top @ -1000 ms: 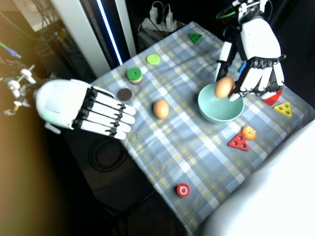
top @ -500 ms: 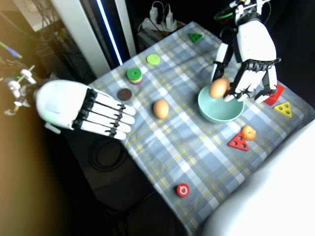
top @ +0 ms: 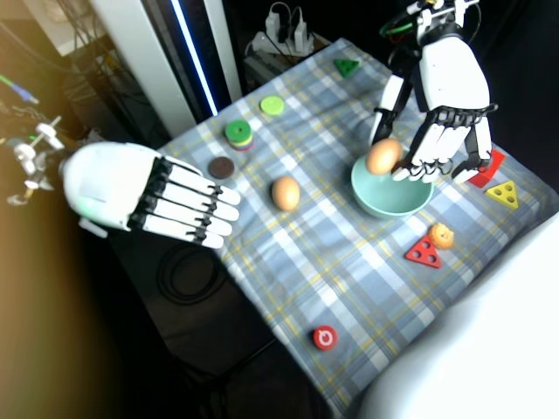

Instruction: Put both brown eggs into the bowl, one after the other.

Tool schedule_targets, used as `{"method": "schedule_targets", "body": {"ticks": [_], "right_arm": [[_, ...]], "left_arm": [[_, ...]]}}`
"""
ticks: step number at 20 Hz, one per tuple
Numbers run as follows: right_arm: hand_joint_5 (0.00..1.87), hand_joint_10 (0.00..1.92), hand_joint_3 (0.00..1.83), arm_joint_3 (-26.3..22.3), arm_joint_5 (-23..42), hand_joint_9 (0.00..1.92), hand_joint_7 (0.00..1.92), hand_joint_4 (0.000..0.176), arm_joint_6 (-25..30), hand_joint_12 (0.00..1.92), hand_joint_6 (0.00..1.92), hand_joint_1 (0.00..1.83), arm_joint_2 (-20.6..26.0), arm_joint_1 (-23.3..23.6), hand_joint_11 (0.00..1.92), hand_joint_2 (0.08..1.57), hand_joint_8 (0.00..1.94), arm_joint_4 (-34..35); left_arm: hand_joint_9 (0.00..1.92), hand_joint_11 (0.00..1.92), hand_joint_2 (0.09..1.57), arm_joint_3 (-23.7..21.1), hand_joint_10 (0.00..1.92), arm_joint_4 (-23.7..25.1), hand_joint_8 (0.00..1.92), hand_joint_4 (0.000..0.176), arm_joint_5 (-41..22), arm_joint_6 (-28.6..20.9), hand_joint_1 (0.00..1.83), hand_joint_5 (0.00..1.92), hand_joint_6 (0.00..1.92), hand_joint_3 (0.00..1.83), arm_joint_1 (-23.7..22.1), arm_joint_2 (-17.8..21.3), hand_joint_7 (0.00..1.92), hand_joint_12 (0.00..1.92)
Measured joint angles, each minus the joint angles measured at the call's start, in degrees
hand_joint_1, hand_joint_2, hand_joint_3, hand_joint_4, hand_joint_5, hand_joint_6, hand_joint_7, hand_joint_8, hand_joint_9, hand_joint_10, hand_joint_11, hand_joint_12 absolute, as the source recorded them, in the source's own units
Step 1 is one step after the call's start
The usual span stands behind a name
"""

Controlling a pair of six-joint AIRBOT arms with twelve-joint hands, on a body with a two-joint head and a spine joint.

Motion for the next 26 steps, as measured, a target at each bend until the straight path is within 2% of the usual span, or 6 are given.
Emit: {"method": "schedule_targets", "body": {"ticks": [2, 5, 10, 11, 15, 26], "right_arm": [[0.63, 0.0, 0.0, 0.0, -0.02, 0.57, 0.56, 0.0, 0.0, 0.5, 0.0, 0.83, 0.0, 0.0, 0.4, 1.29, 0.0, 0.02], [0.63, 0.0, 0.0, 0.0, -0.02, 0.57, 0.56, 0.0, 0.02, 0.51, 0.0, 0.85, 0.0, 0.0, 0.4, 1.28, 0.0, 0.04], [0.64, 0.0, 0.0, -0.02, 0.02, 0.56, 0.56, 0.0, 0.11, 0.52, 0.0, 0.89, 0.0, 0.0, 0.38, 1.28, 0.0, 0.02], [0.63, 0.0, 0.0, -0.02, -0.07, 0.55, 0.55, 0.0, 0.13, 0.52, 0.0, 0.82, 0.0, 0.0, 0.37, 1.28, 0.0, 0.07], [0.58, 0.0, 0.0, 0.15, -0.24, 0.55, 0.54, 0.0, 0.15, 0.62, 0.0, 0.72, -0.46, 0.83, 0.33, 1.21, 0.0, 0.02], [0.52, 0.0, 0.0, 9.42, -16.22, 0.5, 0.48, 0.012, 6.36, 0.79, 0.0, 0.86, -7.96, 17.29, 0.21, 1.08, 0.01, -15.91]], "left_arm": [[0.92, 0.1, 1.12, 0.0, 0.0, 0.0, 0.0, 0.156, 0.02, 0.0, 0.98, 0.94, 0.85, 0.0, 0.0, 0.02, 1.01, 1.2], [0.9, 0.08, 1.03, -0.09, 0.0, 0.0, 0.0, 0.027, 0.0, 0.0, 0.92, 0.93, 0.02, 0.0, 0.0, 0.07, 1.01, 1.18], [0.84, 0.04, 0.99, -3.32, 0.0, -0.35, 0.0, 0.07, -2.89, -0.15, 1.0, 0.83, 0.0, 0.0, 1.16, 1.99, 0.93, 1.12], [0.84, 0.05, 0.95, -5.84, 0.0, 1.77, 0.0, 0.01, -5.25, -3.58, 0.99, 0.85, 0.01, 0.0, 2.32, 3.65, 0.94, 1.12], [0.69, 0.06, 0.85, -13.49, 0.0, 10.54, 0.0, 0.132, -17.51, -20.15, 0.87, 0.57, 0.0, 0.0, 7.48, 9.66, 0.75, 1.1], [0.45, 0.0, 0.91, -18.8, 0.02, 18.47, 0.01, 0.067, -47.01, -65.13, 0.94, 0.45, 0.0, 0.01, 27.15, 18.18, 0.49, 1.06]]}}
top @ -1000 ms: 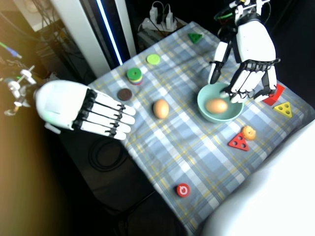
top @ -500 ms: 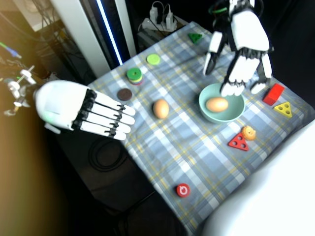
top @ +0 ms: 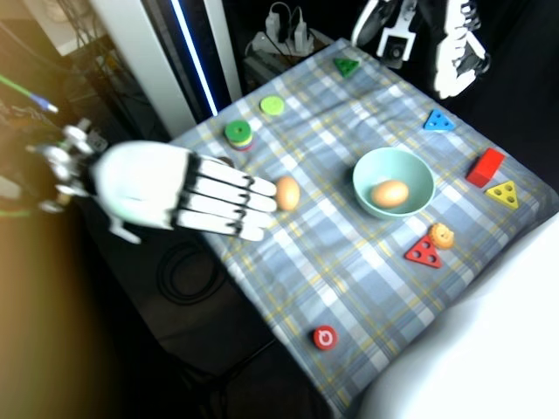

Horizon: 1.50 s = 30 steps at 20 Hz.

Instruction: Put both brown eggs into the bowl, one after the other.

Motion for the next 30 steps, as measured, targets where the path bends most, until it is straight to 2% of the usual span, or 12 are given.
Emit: {"method": "schedule_targets", "body": {"ticks": [1, 2, 4, 5, 9, 10, 15, 17, 22, 24, 27, 30], "right_arm": [[0.52, 0.0, 0.0, 0.28, -2.75, 0.52, 0.48, 0.07, 0.2, 0.9, 0.0, 0.96, -0.46, 1.4, 0.19, 1.03, 0.0, -2.75], [0.52, 0.0, 0.0, 0.37, -3.26, 0.52, 0.48, 0.07, 0.2, 0.9, 0.0, 0.96, -0.5, 1.68, 0.19, 1.03, 0.0, -3.39], [0.49, 0.01, 0.01, 0.72, -6.6, 0.56, 0.46, 0.118, 0.33, 1.09, 0.0, 0.98, -0.66, 3.48, 0.23, 1.02, 0.0, -7.02], [0.49, 0.0, 0.0, 1.05, -7.37, 0.55, 0.46, 0.094, 0.35, 1.05, 0.0, 1.0, -0.83, 3.8, 0.23, 1.03, 0.0, -7.89], [0.5, 0.0, 0.0, 1.95, -9.38, 0.51, 0.4, 0.084, 0.74, 0.79, 0.0, 1.14, -2.6, 5.05, 0.27, 1.02, 0.0, -9.51], [0.52, 0.0, 0.0, 2.03, -9.53, 0.56, 0.42, 0.051, 0.76, 0.73, 0.0, 1.17, -3.06, 5.53, 0.32, 1.01, 0.0, -10.05], [0.5, 0.0, 0.0, 2.67, -9.94, 0.48, 0.43, 0.11, 0.83, 0.81, 0.0, 1.09, -3.93, 6.69, 0.2, 1.07, 0.0, -11.21], [0.51, 0.01, 0.0, 2.75, -10.32, 0.57, 0.54, 0.057, 0.83, 1.02, 0.0, 1.16, -4.17, 7.04, 0.2, 1.05, 0.0, -11.21], [0.54, 0.02, 0.0, 2.73, -10.64, 0.62, 0.48, 0.009, 1.09, 0.96, 0.0, 1.23, -4.07, 7.74, 0.32, 1.01, 0.0, -11.65], [0.54, 0.01, 0.0, 2.49, -10.58, 0.65, 0.5, 0.005, 1.16, 0.9, 0.0, 1.13, -3.52, 8.37, 0.38, 1.04, 0.0, -11.69], [0.45, 0.0, 0.0, 2.32, -9.55, 0.46, 0.36, 0.054, 1.16, 1.01, 0.0, 0.98, -2.58, 8.81, 0.13, 1.1, 0.0, -11.3], [0.42, 0.29, 0.0, 1.95, -9.31, 0.7, 0.44, 0.063, 1.44, 1.34, 0.0, 1.08, -2.45, 9.2, 0.5, 1.07, 0.01, -11.96]], "left_arm": [[0.51, 0.0, 0.91, 0.0, 0.04, 0.02, 0.01, 0.05, -1.55, -1.49, 0.85, 0.49, 0.0, 0.0, 1.03, 0.11, 0.54, 1.18], [0.51, 0.0, 0.91, 0.0, 0.04, -0.07, 0.01, 0.05, -1.95, -1.81, 0.85, 0.49, 0.0, 0.0, 1.16, 0.11, 0.54, 1.18], [0.53, 0.0, 0.88, -0.02, 0.02, 0.26, 0.0, 0.03, -3.67, -3.28, 0.85, 0.54, 0.01, 0.0, 2.12, 0.22, 0.55, 1.13], [0.53, 0.0, 0.88, -0.11, 0.02, 0.42, 0.01, 0.042, -4.04, -3.78, 0.83, 0.54, 0.01, 0.0, 2.71, 0.42, 0.56, 1.13], [0.55, 0.1, 0.85, -0.74, 0.01, -0.2, 0.0, 0.041, -5.53, -4.7, 0.86, 0.54, 0.0, 0.0, 4.55, 1.14, 0.56, 1.08], [0.54, 0.1, 0.84, -0.83, 0.01, -0.35, 0.0, 0.032, -5.84, -5.18, 0.86, 0.55, 0.0, 0.0, 4.96, 1.14, 0.55, 1.07], [0.56, 0.09, 0.83, -0.83, 0.01, -1.46, 0.0, 0.046, -5.95, -5.42, 0.86, 0.55, 0.0, 0.0, 5.6, 1.11, 0.57, 1.1], [0.55, 0.06, 0.84, -0.83, 0.0, -1.31, 0.0, 0.036, -5.99, -5.57, 0.86, 0.56, 0.0, 0.0, 5.6, 1.09, 0.57, 1.13], [0.58, 0.06, 0.84, -0.83, 0.01, -1.86, 0.01, 0.019, -6.36, -6.58, 0.85, 0.59, 0.01, 0.0, 6.43, 1.01, 0.6, 1.2], [0.56, 0.04, 0.84, -0.83, 0.01, -1.88, 0.01, 0.027, -6.54, -6.75, 0.85, 0.58, 0.0, 0.0, 6.43, 0.98, 0.59, 1.18], [0.58, 0.05, 0.84, -0.83, 0.01, -2.14, 0.01, 0.015, -6.88, -6.91, 0.87, 0.59, 0.0, 0.0, 6.43, 0.98, 0.6, 1.19], [0.58, 0.05, 0.83, -0.83, 0.01, -2.12, 0.0, 0.021, -6.91, -6.91, 0.9, 0.59, 0.0, 0.0, 6.43, 0.94, 0.6, 1.19]]}}
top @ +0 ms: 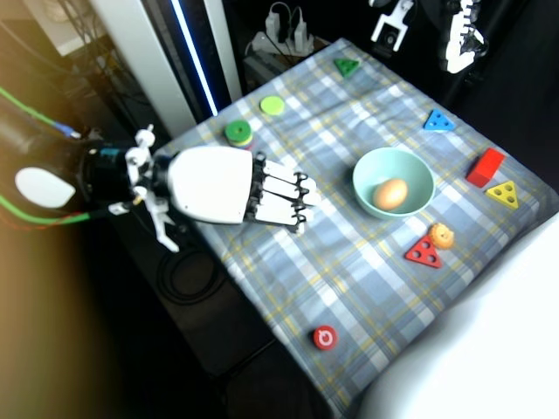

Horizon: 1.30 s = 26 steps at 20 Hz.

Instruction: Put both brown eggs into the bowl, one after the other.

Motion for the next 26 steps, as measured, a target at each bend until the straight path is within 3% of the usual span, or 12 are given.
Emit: {"method": "schedule_targets", "body": {"ticks": [3, 5, 7, 12, 13, 14, 15, 16, 19, 21, 25, 26], "right_arm": [[0.45, 0.06, 0.0, -0.02, 0.55, 0.49, 0.49, 0.059, 1.05, 1.09, 0.0, 1.09, -0.09, 0.37, 0.11, 1.07, 0.0, -1.92], [0.51, 0.01, 0.0, 0.42, 0.46, 0.46, 0.52, 0.04, 1.16, 1.04, 0.0, 1.18, -0.83, 0.68, 0.03, 1.04, 0.0, -2.71], [0.56, 0.02, 0.0, 0.98, -0.26, 0.58, 0.65, 0.0, 1.68, 1.02, 0.0, 1.32, -2.05, 1.09, 0.05, 0.98, 0.01, -3.76], [0.56, 0.0, 0.01, 1.88, -2.58, 0.55, 0.54, 0.003, 1.9, 1.11, 0.0, 1.27, -3.39, 2.1, 0.09, 1.02, 0.0, -5.6], [0.54, 0.0, 0.01, 1.97, -3.26, 0.52, 0.46, 0.043, 1.9, 1.13, 0.0, 1.26, -3.87, 2.27, 0.12, 1.03, 0.0, -6.12], [0.54, 0.01, 0.0, 2.1, -3.52, 0.54, 0.44, 0.019, 1.9, 1.15, 0.0, 1.3, -4.11, 2.34, 0.17, 1.01, 0.0, -6.54], [0.54, 0.0, 0.0, 2.14, -4.13, 0.52, 0.43, 0.014, 1.95, 1.14, 0.0, 1.3, -4.55, 2.47, 0.13, 1.01, 0.0, -7.23], [0.54, 0.01, 0.0, 2.14, -4.33, 0.53, 0.43, 0.011, 2.16, 1.13, 0.0, 1.28, -4.79, 2.47, 0.1, 1.01, 0.0, -7.69], [0.52, 0.02, 0.0, 2.16, -4.68, 0.69, 0.51, 0.03, 2.43, 1.0, 0.0, 1.24, -4.9, 2.49, 0.3, 1.0, 0.0, -8.35], [0.6, 0.02, 0.0, 2.19, -4.83, 0.84, 0.74, 0.0, 2.54, 0.97, 0.0, 1.33, -4.9, 2.49, 0.41, 0.97, 0.02, -8.39], [0.67, 0.03, 0.01, 2.21, -4.92, 0.9, 0.85, 0.0, 2.54, 0.95, 0.01, 1.33, -4.87, 2.49, 0.47, 0.99, 0.03, -8.28], [0.68, 0.03, 0.0, 2.21, -4.94, 0.92, 0.88, 0.0, 2.54, 0.99, 0.0, 1.33, -4.87, 2.49, 0.49, 1.0, 0.03, -8.31]], "left_arm": [[0.58, 0.04, 0.81, 0.07, 0.01, -0.04, 0.0, 0.016, -0.22, -0.11, 0.92, 0.59, 0.0, 0.0, 0.0, -0.28, 0.6, 1.25], [0.58, 0.06, 0.81, 0.17, 0.0, 0.02, 0.0, 0.032, -0.28, -0.46, 0.9, 0.59, 0.0, 0.0, 0.0, -0.31, 0.6, 1.24], [0.57, 0.03, 0.82, 0.17, 0.0, -0.09, 0.0, 0.03, -0.37, -1.03, 0.9, 0.58, 0.0, 0.0, 0.44, -0.31, 0.6, 1.25], [0.58, 0.05, 0.83, 0.17, 0.01, -0.2, 0.0, 0.033, -0.33, -1.27, 0.86, 0.58, 0.0, 0.0, 0.48, -0.31, 0.61, 1.22], [0.58, 0.06, 0.83, 0.17, 0.01, -0.22, 0.0, 0.025, -0.35, -1.31, 0.86, 0.59, 0.0, 0.0, 0.48, -0.31, 0.61, 1.22], [0.58, 0.06, 0.83, 0.17, 0.01, -0.24, 0.0, 0.013, -0.35, -1.31, 0.87, 0.59, 0.0, 0.0, 0.48, -0.31, 0.61, 1.22], [0.58, 0.06, 0.83, 0.17, 0.0, -0.24, 0.0, 0.022, -0.33, -1.31, 0.86, 0.58, 0.0, 0.0, 0.48, -0.31, 0.61, 1.23], [0.59, 0.07, 0.83, 0.17, 0.01, -0.15, 0.0, 0.033, -0.35, -1.33, 0.85, 0.58, 0.0, 0.0, 0.48, -0.31, 0.61, 1.2], [0.61, 0.09, 0.83, 0.17, 0.01, -0.24, 0.01, 0.024, -0.33, -1.36, 0.86, 0.58, 0.0, 0.0, 0.48, -0.31, 0.63, 1.19], [0.62, 0.08, 0.86, 0.17, 0.02, -0.17, 0.0, 0.047, -0.33, -1.55, 0.8, 0.58, 0.0, 0.0, 0.48, -0.31, 0.64, 1.26], [0.61, 0.07, 0.87, 0.17, 0.01, -0.2, 0.0, 0.037, -0.46, -1.77, 0.79, 0.58, 0.0, 0.0, 0.61, -0.31, 0.64, 1.26], [0.61, 0.06, 0.86, 0.17, 0.01, -0.2, 0.0, 0.051, -0.39, -1.77, 0.81, 0.59, 0.0, 0.0, 0.68, -0.33, 0.64, 1.26]]}}
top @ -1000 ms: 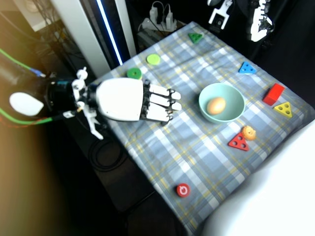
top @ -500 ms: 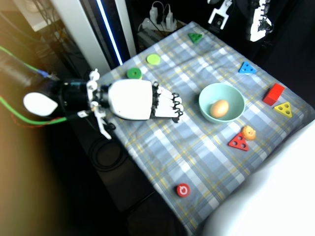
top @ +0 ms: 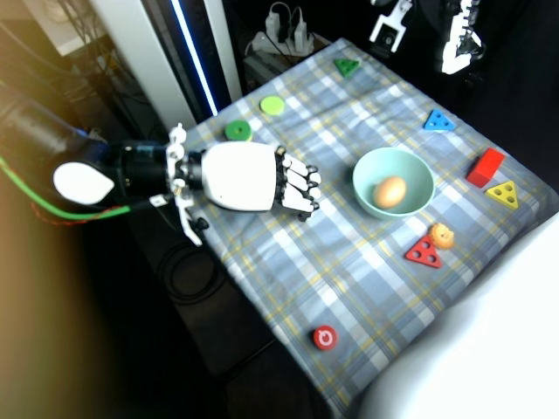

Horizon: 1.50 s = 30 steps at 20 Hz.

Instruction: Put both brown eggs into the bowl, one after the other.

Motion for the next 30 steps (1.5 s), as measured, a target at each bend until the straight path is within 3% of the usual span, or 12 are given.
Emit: {"method": "schedule_targets", "body": {"ticks": [7, 8, 9, 10, 14, 18, 19, 21, 22, 23, 24, 30], "right_arm": [[0.7, 0.09, 0.01, 1.2, -0.96, 0.94, 0.88, 0.0, 0.02, 1.28, 0.01, 1.39, -0.09, 0.0, 0.49, 1.05, 0.01, 1.03], [0.74, 0.12, 0.0, 1.57, -1.18, 0.96, 0.96, 0.0, 0.02, 1.23, 0.02, 1.37, -0.33, 0.0, 0.54, 1.1, 0.81, 1.27], [0.79, 1.07, 0.0, 1.75, -1.62, 0.89, 0.89, 0.0, 0.02, 1.32, 0.01, 1.46, -0.46, 0.0, 0.57, 1.12, 1.01, 1.51], [0.81, 1.3, 0.0, 1.92, -1.77, 0.86, 0.82, 0.0, 0.02, 1.36, 0.0, 1.47, -0.63, 0.0, 0.59, 1.14, 1.12, 1.68], [0.84, 1.34, 0.0, 2.34, -1.86, 0.87, 0.8, 0.0, 0.04, 1.4, 0.0, 1.48, -1.11, 0.0, 0.65, 1.14, 1.15, 1.95], [0.84, 1.21, 0.0, 2.4, -2.12, 0.62, 0.73, 0.0, 0.04, 1.57, 0.0, 1.36, -1.16, 0.28, 0.51, 1.0, 0.9, 2.32], [0.73, 0.9, 0.0, 2.69, -2.03, 0.58, 0.7, 0.0, 0.04, 1.37, 0.0, 1.38, -1.18, 0.37, 0.44, 0.97, 0.44, 3.23], [0.66, 0.82, 0.0, 2.93, -2.01, 0.51, 0.68, 0.0, 0.04, 1.39, 0.0, 1.37, -0.59, 0.37, 0.29, 0.98, 0.35, 5.01], [0.55, 0.51, 0.0, 2.93, -1.88, 0.5, 0.64, 0.011, 0.04, 1.39, 0.0, 1.3, 0.13, 0.37, 0.22, 0.99, 0.11, 5.64], [0.5, 0.45, 0.0, 2.93, -1.68, 0.51, 0.62, 0.06, -0.09, 1.43, 0.0, 1.2, 0.61, 0.37, 0.26, 1.01, 0.05, 6.51], [0.46, 0.3, 0.0, 2.86, -1.27, 0.54, 0.59, 0.074, -0.44, 1.29, 0.0, 1.11, 1.07, 0.37, 0.22, 1.01, 0.02, 7.78], [0.35, 0.02, 0.0, -1.33, 5.25, 0.51, 0.49, 0.074, -1.46, 1.01, 0.0, 0.76, 3.04, 0.33, 0.17, 0.93, 0.0, 10.99]], "left_arm": [[0.63, 0.09, 0.87, 0.0, 0.01, 0.09, 0.0, 0.037, 0.0, -0.2, 0.8, 0.59, 0.0, 0.0, 0.02, -0.39, 0.65, 1.27], [0.63, 0.09, 0.87, 0.02, 0.01, -0.04, 0.0, 0.052, 0.02, -0.2, 0.79, 0.59, 0.0, 0.0, 0.02, -0.42, 0.65, 1.27], [0.63, 0.09, 0.87, 0.2, 0.02, 0.04, 0.0, 0.049, 0.02, -0.22, 0.78, 0.59, 0.0, 0.0, 0.04, -0.46, 0.65, 1.27], [0.65, 0.11, 0.87, 0.2, 0.02, -0.11, 0.01, 0.04, -0.02, -0.26, 0.79, 0.6, 0.01, 0.0, 0.02, -0.57, 0.67, 1.28], [0.61, 0.07, 0.87, 0.2, 0.01, -0.09, 0.0, 0.043, 0.0, -0.42, 0.81, 0.6, 0.0, 0.0, 0.02, -0.63, 0.65, 1.26], [0.62, 0.06, 0.87, 0.2, 0.01, -0.09, 0.0, 0.042, -0.02, -0.46, 0.8, 0.6, 0.0, 0.0, 0.15, -0.63, 0.66, 1.27], [0.62, 0.08, 0.86, 0.2, 0.01, 0.02, 0.0, 0.049, -0.15, -0.63, 0.81, 0.6, 0.0, 0.0, 0.35, -0.63, 0.67, 1.25], [0.63, 0.09, 0.86, 0.2, 0.01, -0.07, 0.0, 0.048, -0.11, -0.63, 0.82, 0.6, 0.0, 0.0, 0.35, -0.63, 0.67, 1.25], [0.62, 0.07, 0.86, 0.2, 0.01, -0.26, 0.0, 0.036, -0.22, -0.66, 0.83, 0.61, 0.0, 0.0, 0.39, -0.63, 0.66, 1.25], [0.63, 0.08, 0.86, 0.2, 0.01, -0.26, 0.0, 0.031, -0.37, -0.68, 0.82, 0.61, 0.0, 0.0, 0.55, -0.63, 0.66, 1.25], [0.63, 0.07, 0.86, 0.2, 0.01, -0.15, 0.01, 0.013, -0.37, -0.85, 0.84, 0.62, 0.01, 0.0, 0.7, -0.63, 0.67, 1.24], [0.63, 0.1, 0.85, 0.2, 0.0, -0.57, 0.0, 0.028, -0.9, -1.2, 0.92, 0.62, 0.0, 0.0, 0.98, -0.63, 0.66, 1.17]]}}
